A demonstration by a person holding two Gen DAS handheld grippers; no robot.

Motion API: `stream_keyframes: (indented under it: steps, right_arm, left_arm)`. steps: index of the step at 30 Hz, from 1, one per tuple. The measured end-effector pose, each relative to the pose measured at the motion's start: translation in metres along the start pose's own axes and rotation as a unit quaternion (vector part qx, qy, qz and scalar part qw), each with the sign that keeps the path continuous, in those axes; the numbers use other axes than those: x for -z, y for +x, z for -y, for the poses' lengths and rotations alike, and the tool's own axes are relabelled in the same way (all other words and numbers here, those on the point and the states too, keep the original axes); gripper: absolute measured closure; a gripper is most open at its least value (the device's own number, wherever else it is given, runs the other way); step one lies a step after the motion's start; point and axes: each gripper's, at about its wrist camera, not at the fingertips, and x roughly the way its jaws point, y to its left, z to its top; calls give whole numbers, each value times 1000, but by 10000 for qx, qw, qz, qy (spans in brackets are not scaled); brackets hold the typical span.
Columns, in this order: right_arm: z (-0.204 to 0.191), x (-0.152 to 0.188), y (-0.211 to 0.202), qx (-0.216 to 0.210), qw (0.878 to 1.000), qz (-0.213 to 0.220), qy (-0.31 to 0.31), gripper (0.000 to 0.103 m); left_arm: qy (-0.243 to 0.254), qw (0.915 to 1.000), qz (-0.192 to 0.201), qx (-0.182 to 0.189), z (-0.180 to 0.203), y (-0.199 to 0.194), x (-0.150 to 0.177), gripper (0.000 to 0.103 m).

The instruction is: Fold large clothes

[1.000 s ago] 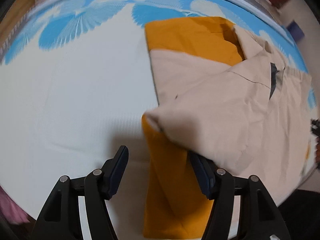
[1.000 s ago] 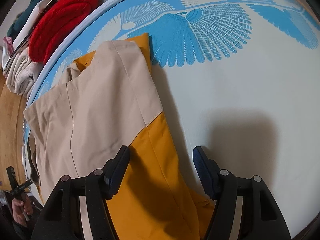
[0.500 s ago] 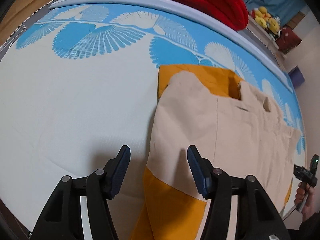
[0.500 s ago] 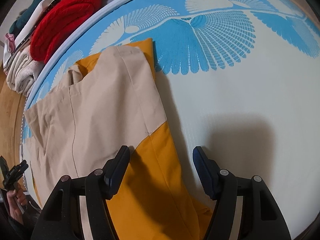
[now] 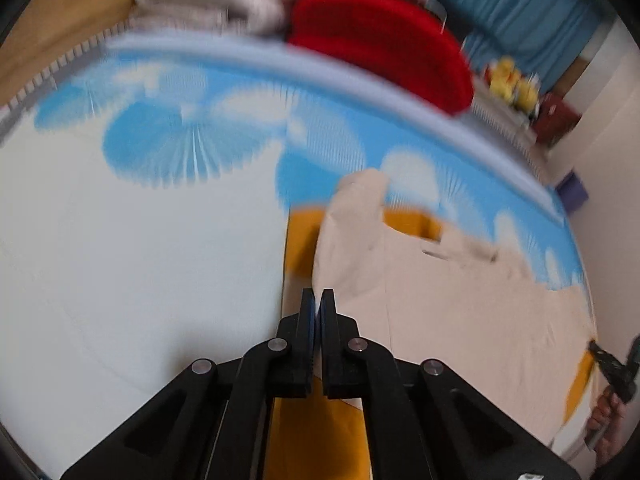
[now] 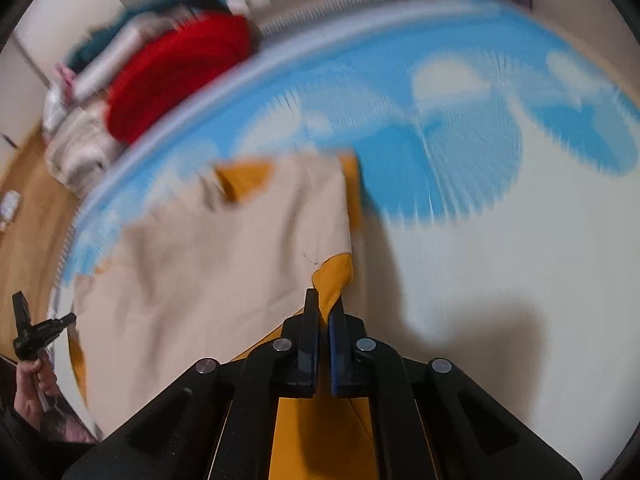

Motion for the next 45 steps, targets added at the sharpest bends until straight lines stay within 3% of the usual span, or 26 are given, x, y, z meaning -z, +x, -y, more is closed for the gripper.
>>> stream_keyframes:
  steps: [3, 7, 10, 13, 16, 18, 20, 22, 23, 26, 28, 29, 31, 32, 34, 35, 37, 41, 45]
  right_arm:
    - [-17, -15, -37, -216, 9944, 1031, -81, 100]
    - [-36, -28, -32, 151, 9884, 1489, -257, 100]
    - [-37, -35, -5, 399, 9911, 1262, -115, 100]
    - [-25, -37, 41, 825, 9943, 666, 56, 100]
    - [-18, -32, 72, 1121, 9934, 199, 159, 100]
    - [-19, -33, 69, 1153, 9927, 303, 164, 100]
    - [-26, -36, 60, 1185, 9914, 548, 20, 100]
    - [-23, -33, 64, 1277, 9911, 386, -27, 99]
    - [-21, -30, 70, 1388, 9902, 141, -24, 98]
    - [-16, -27, 64, 1637, 9865, -17, 3, 88]
    - [-20, -25, 45, 1673, 9856, 190, -144, 86]
    - [-26, -21, 34, 1627, 9857, 290, -317, 85]
    - [-32, -13, 24, 1333, 9889, 221, -621, 83]
    - [-34, -5, 23, 1062, 9912, -10, -795, 82]
    - [-34, 12, 32, 840, 9891, -588, -1056, 81]
    - [-30, 29, 46, 964, 9810, -1118, -1259, 81]
    - [-20, 49, 60, 1302, 9672, -1569, -1515, 81]
    - [-12, 52, 41, 1302, 9707, -1459, -1397, 81]
    - [-6, 65, 41, 1242, 9669, -1677, -1468, 81]
  left_arm:
    - [-35, 9989, 453, -92, 7, -7, -11, 102]
    - [-137, 9982, 530, -262, 8, 8, -20, 102]
    - [-64, 9985, 205, -504, 4, 44, -21, 102]
    - [41, 9964, -173, -828, 0, 71, -13, 102]
    - [107, 9966, 7, -818, 4, 64, -14, 102]
    - [185, 9964, 6, -830, 4, 65, -13, 102]
    - [91, 9946, -305, -985, -4, 77, -10, 92]
    - [-193, 9906, -691, -1169, -14, 82, -7, 91]
    - [-288, 9899, -702, -1195, -15, 77, -7, 91]
    - [-73, 9935, -508, -1016, -2, 47, -4, 81]
    - [261, 9960, -594, -614, 11, 36, 4, 73]
    - [435, 9952, -815, -310, 18, 36, 13, 72]
    - [695, 9884, -1345, 156, 25, 46, 30, 71]
    - [805, 9847, -1533, 210, 26, 52, 37, 68]
    - [1201, 9711, -2054, -199, 21, 74, 59, 67]
    - [1338, 9628, -2291, -506, 14, 84, 71, 67]
    - [1271, 9605, -2390, -648, 6, 83, 75, 66]
    - [1389, 9615, -2326, -465, 12, 54, 74, 68]
    - [1902, 9402, -2763, -590, 14, 58, 103, 67]
